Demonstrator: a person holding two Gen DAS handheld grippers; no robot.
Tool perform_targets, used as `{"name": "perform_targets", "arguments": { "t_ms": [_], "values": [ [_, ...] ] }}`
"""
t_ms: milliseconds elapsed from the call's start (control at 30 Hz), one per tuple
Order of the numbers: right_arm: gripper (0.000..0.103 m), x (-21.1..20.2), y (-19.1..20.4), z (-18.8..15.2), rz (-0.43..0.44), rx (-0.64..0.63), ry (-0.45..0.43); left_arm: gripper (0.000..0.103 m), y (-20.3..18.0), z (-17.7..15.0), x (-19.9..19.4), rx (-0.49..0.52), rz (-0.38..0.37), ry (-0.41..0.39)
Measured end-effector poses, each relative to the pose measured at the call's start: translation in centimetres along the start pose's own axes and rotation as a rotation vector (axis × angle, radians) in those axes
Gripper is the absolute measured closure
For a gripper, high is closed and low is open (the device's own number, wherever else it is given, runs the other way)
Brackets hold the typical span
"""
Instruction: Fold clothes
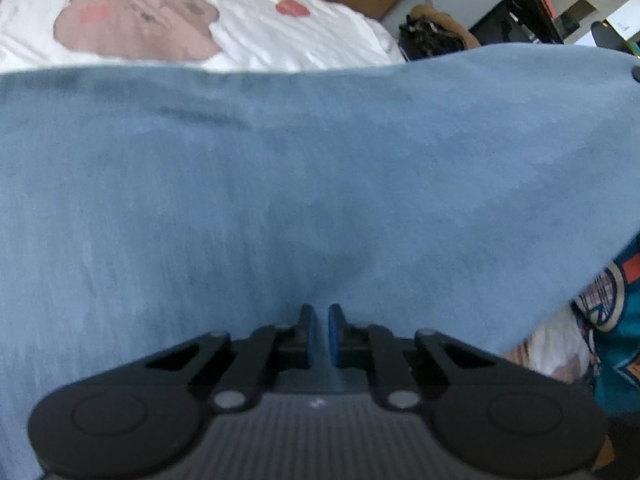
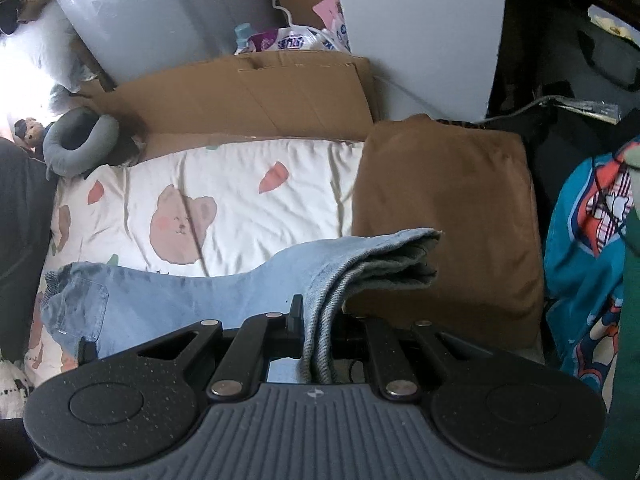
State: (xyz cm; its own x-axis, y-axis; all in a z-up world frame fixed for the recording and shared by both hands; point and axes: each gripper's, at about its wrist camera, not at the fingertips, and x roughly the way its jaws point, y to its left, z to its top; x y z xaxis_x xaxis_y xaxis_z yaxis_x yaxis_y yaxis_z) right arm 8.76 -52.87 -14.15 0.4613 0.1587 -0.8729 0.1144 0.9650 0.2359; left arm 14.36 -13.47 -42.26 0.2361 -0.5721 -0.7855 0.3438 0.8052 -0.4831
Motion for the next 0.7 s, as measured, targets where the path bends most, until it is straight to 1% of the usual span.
{"name": "perform_targets", "arguments": {
  "t_ms": [33, 100, 133, 267, 367, 467, 500, 567, 700],
  "values": [
    [0.094, 0.0, 0.4, 0.2, -0.003, -0.007, 0.006, 0.094, 0.3, 0.3, 0.0, 0.002, -0.004, -0.009],
    [0.094, 0.1, 1.0, 0.5, -0.010, -0.019, 0.020, 0.097, 0.8, 1.4, 0.5, -0.007, -0.005, -0.024],
    [0.094, 0.1, 1.3, 0.6, -0.016, -0.024, 0.025, 0.100, 1.1, 2.0, 0.7, -0.019, 0.000, -0.029],
    [0.094, -0.1, 1.9, 0.8, -0.025, -0.027, 0.029, 0.100, 1.6, 4.3, 1.1, -0.047, 0.036, -0.063],
    [0.094, -0.2, 2.1, 0.8, -0.035, -0.028, 0.037, 0.100, 2.3, 5.7, 1.5, -0.058, 0.050, -0.088],
    [0.094, -0.3, 2.4, 0.9, -0.034, -0.023, 0.032, 0.100, 3.6, 7.5, 2.0, -0.100, 0.052, -0.101],
    [0.094, -0.4, 2.6, 1.0, -0.032, -0.021, 0.030, 0.100, 3.4, 8.5, 2.8, -0.118, 0.059, -0.108],
    [0.094, -0.6, 3.2, 1.2, -0.027, -0.034, 0.031, 0.100, 4.1, 10.4, 3.6, -0.153, 0.069, -0.128],
    [0.094, -1.1, 4.3, 2.0, -0.023, -0.058, 0.030, 0.100, 4.9, 12.5, 4.6, -0.202, 0.074, -0.147]
  ]
}}
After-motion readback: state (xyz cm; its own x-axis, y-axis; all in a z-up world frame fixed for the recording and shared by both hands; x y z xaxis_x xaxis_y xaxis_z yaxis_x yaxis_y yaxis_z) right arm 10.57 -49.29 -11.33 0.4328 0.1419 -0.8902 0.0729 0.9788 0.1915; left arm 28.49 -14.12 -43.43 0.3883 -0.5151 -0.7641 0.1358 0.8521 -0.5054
